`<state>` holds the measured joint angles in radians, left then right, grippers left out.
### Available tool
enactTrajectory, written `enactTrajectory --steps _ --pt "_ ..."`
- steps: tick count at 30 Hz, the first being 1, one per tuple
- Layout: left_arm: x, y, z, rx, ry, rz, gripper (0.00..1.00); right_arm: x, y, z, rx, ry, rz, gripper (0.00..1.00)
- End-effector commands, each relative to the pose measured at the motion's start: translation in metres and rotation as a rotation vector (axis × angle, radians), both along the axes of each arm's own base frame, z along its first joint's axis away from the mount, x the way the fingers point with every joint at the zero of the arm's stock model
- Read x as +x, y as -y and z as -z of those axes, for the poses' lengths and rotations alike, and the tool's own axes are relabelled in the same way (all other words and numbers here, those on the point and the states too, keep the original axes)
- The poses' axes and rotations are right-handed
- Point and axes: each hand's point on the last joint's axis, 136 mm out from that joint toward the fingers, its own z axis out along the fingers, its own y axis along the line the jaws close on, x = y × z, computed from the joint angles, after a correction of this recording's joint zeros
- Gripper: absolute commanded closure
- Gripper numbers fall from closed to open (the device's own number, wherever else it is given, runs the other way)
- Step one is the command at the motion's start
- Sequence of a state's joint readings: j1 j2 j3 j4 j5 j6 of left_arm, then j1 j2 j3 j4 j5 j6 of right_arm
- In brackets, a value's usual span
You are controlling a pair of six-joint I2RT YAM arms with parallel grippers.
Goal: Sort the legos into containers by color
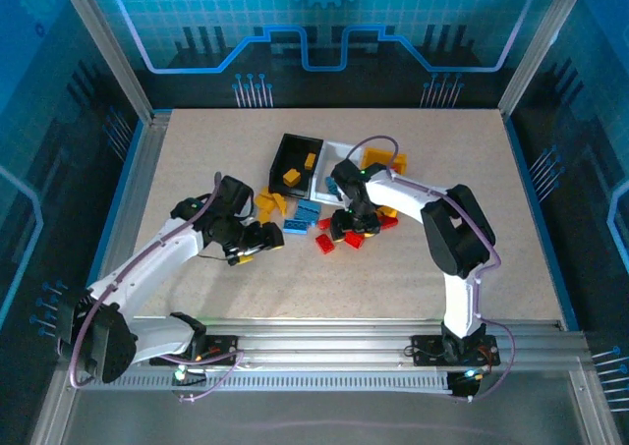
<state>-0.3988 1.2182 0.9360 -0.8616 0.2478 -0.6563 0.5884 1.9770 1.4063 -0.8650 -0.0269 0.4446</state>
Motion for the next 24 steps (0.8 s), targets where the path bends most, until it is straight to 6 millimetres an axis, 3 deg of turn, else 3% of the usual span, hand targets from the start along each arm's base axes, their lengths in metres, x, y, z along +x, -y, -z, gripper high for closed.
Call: enactTrajectory --steps 1,12,18,24 --pt "-0.004 -0.003 0.001 -0.010 -0.020 -0.030 0.19 -0.010 0.003 0.007 -0.053 -0.010 -0.071 0.32" --pt "0.002 0.001 -0.002 -0.021 -0.023 -0.040 0.19 -0.014 0.008 0.004 -0.056 0.010 -0.066 0.69" --pt "0.004 0.002 0.000 -0.024 -0.023 -0.048 0.19 -0.018 0.013 -0.014 -0.019 0.034 -0.024 0.72" --pt "0.006 0.003 0.003 -0.021 -0.027 -0.050 0.19 -0.009 0.013 -0.060 0.161 0.068 0.093 0.72"
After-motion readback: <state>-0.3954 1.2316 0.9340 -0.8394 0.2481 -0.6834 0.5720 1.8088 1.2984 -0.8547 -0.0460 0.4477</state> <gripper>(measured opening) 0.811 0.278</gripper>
